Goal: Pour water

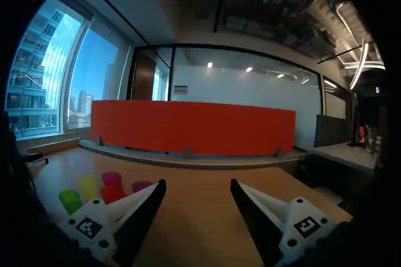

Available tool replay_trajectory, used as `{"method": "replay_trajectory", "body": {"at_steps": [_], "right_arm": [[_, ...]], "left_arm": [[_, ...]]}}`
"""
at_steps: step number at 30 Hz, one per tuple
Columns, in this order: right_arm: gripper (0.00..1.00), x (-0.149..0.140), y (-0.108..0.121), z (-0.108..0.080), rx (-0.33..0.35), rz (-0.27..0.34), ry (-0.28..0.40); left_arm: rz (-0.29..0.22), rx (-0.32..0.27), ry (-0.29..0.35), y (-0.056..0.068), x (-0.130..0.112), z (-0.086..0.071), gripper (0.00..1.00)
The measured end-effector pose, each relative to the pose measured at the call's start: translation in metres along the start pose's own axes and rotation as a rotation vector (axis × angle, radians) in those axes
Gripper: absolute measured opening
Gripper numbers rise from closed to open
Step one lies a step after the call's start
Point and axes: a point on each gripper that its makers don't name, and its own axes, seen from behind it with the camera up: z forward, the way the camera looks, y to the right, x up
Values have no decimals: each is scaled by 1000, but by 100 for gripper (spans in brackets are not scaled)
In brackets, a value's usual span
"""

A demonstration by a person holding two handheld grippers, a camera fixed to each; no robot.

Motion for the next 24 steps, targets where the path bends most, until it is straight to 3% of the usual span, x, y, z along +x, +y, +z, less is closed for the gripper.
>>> {"method": "replay_trajectory", "body": {"at_steps": [24], "right_arm": [[99,3,2,-3,3,-3,9]], "left_arm": [[3,7,-22,-4,-5,3,84]]}}
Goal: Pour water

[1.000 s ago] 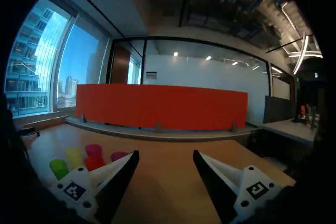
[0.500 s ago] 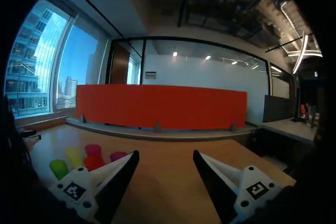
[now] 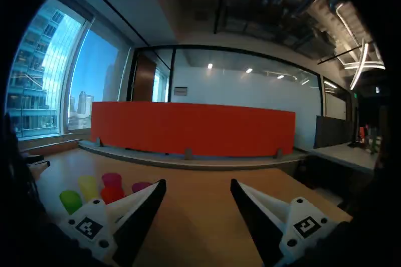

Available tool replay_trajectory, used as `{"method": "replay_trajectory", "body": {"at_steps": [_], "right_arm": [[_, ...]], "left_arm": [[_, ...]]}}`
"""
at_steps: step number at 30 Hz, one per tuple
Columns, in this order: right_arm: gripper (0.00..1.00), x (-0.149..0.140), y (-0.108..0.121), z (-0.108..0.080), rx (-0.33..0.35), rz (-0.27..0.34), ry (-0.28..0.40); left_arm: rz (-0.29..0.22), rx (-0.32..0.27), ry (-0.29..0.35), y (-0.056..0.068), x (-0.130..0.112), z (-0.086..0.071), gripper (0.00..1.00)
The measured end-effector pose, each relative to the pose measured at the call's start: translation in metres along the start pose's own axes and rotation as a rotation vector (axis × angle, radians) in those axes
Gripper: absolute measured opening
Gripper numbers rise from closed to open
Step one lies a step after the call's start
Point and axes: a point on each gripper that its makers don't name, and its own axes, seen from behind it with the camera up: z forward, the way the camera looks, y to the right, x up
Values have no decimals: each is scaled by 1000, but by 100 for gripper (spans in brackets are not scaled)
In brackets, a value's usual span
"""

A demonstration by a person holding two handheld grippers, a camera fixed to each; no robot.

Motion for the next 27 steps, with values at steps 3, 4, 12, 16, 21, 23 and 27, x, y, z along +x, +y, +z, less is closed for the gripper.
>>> {"method": "replay_trajectory", "body": {"at_steps": [3,4,12,16,21,23,27], "right_arm": [[99,-1,2,-1,0,-2,2],[99,-1,2,-1,-1,-1,3],[99,-5,7,-5,6,14,19],[99,-10,11,-3,4,18,19],[99,-12,13,0,11,27,33],[99,-11,14,3,15,31,42],[99,-9,13,8,27,43,60]], "left_arm": [[0,0,0,0,0,0,84],[0,0,0,0,0,0,84],[0,0,0,0,0,1,84],[0,0,0,0,0,0,85],[0,0,0,0,0,1,84],[0,0,0,0,0,1,84],[0,0,0,1,0,1,84]]}}
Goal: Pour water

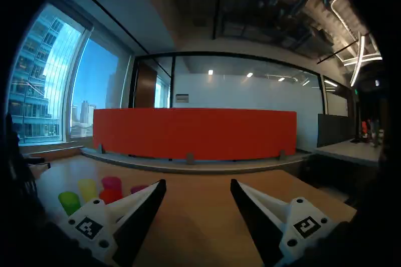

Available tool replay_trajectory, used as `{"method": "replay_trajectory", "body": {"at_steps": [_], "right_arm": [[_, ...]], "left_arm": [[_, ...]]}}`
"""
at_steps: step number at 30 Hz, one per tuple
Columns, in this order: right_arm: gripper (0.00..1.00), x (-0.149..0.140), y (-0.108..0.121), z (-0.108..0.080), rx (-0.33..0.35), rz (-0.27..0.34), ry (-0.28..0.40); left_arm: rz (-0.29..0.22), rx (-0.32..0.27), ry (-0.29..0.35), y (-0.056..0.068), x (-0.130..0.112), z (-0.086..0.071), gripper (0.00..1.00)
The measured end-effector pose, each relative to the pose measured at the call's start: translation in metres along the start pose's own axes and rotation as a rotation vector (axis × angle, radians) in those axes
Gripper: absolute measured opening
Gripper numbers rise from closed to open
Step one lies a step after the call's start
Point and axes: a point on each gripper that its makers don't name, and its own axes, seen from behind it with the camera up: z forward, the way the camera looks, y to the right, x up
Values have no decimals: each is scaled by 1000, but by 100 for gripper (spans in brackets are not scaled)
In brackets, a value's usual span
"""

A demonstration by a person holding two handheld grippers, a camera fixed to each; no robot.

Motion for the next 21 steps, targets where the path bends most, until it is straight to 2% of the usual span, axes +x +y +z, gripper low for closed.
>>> {"method": "replay_trajectory", "body": {"at_steps": [5,11,21], "right_arm": [[99,1,1,7,5,14,21],[99,-12,9,12,-24,29,24],[99,-36,15,8,-38,6,26]], "left_arm": [[0,0,0,-1,0,0,84],[0,0,0,-1,0,0,84],[0,0,0,-1,0,0,84]]}}
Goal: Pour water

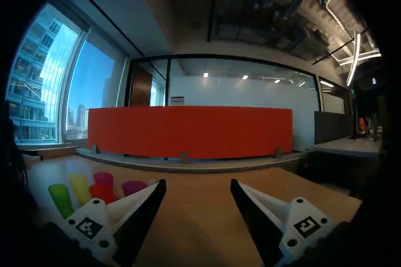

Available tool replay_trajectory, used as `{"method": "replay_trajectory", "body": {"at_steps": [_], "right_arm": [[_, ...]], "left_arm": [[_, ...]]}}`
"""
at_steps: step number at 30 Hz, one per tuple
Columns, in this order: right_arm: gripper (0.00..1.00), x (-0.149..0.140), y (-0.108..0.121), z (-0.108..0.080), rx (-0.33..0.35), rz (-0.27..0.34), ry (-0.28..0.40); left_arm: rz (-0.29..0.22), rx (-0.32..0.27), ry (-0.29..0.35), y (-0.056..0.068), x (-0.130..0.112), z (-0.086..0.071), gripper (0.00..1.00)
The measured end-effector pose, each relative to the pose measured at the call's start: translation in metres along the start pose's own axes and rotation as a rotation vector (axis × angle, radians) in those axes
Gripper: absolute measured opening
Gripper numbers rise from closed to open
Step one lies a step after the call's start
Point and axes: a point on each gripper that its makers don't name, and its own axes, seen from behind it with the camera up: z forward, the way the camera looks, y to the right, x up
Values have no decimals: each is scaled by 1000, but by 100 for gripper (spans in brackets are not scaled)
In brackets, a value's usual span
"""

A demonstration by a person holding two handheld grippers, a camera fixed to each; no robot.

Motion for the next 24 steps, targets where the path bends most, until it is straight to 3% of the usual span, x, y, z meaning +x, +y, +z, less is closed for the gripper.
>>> {"method": "replay_trajectory", "body": {"at_steps": [11,24], "right_arm": [[99,-23,10,4,-16,35,-29],[99,-35,10,8,-15,16,-61]], "left_arm": [[0,0,0,0,0,0,85],[0,0,0,1,0,1,84]]}}
